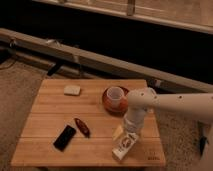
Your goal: Stand the bottle upright
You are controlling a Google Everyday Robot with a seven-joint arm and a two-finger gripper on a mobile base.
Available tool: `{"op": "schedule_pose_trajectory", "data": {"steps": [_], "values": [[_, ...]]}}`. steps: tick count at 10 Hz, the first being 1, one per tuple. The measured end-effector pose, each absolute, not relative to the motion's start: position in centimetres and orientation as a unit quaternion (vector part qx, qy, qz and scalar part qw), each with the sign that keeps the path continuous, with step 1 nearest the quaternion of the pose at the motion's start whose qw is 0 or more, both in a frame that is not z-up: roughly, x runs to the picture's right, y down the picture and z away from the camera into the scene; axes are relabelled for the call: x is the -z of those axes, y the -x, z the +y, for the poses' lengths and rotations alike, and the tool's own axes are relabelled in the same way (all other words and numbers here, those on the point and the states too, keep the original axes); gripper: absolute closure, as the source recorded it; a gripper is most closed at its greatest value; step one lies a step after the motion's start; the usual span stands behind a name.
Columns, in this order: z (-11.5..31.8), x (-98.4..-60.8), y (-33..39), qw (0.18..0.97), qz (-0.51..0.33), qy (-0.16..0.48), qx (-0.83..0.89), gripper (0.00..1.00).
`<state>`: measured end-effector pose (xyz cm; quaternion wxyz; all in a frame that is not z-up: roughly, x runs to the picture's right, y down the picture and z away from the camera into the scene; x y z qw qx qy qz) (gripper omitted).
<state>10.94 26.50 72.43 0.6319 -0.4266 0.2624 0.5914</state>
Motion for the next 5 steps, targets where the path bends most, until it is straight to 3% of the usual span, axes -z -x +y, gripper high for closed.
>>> {"op": "schedule_pose_trajectory", "data": {"steps": [5], "values": [[25.1, -75.1, -13.0, 0.617, 0.318, 0.433, -0.575, 0.20]]}}
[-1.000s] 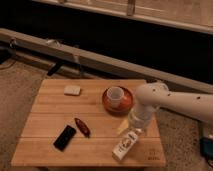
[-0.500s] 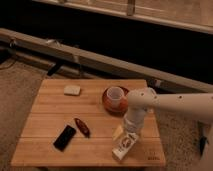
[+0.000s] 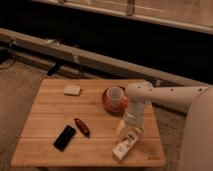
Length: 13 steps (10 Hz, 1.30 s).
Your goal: Stand the bottle upright
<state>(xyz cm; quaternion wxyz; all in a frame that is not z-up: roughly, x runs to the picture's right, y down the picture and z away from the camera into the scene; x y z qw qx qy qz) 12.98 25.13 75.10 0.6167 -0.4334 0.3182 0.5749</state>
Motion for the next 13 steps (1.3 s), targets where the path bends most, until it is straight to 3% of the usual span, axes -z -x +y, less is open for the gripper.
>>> {"op": "schedule_pose_trajectory", "data": {"steps": [8, 13], "values": [[27.6, -76.0, -15.0, 0.542, 0.388, 0.461, -0.586, 0.20], [26.3, -73.4, -12.2, 0.505, 0.347, 0.508, -0.606, 0.20]]}}
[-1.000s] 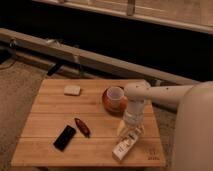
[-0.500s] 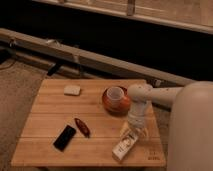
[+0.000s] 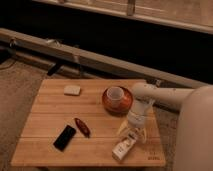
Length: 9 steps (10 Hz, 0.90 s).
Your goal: Stand the bottle upright
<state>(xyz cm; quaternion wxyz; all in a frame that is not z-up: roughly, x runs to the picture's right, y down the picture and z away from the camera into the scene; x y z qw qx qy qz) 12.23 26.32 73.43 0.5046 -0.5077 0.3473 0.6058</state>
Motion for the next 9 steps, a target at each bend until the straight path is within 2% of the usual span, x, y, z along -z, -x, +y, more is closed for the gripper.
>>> {"op": "schedule_pose_trajectory", "data": {"steps": [4, 9], "values": [[25.9, -72.6, -10.4, 0.507, 0.324, 0.517, -0.609, 0.20], [27.4, -74.4, -11.9, 0.493, 0.351, 0.507, -0.614, 0.20]]}}
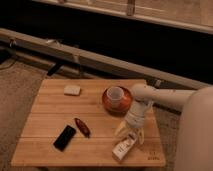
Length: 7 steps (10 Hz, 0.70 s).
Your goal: Stand the bottle upright
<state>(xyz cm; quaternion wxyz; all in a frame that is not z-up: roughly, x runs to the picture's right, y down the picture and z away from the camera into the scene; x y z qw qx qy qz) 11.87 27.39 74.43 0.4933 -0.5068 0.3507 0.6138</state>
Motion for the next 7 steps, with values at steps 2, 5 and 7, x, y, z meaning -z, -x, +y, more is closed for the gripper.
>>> {"op": "schedule_pose_trajectory", "data": {"steps": [2, 5, 7], "values": [[27.5, -75.1, -12.2, 0.482, 0.371, 0.496, -0.620, 0.20], [27.5, -75.1, -11.5, 0.472, 0.369, 0.495, -0.629, 0.20], [27.5, -75.2, -10.7, 0.472, 0.367, 0.496, -0.630, 0.20]]}}
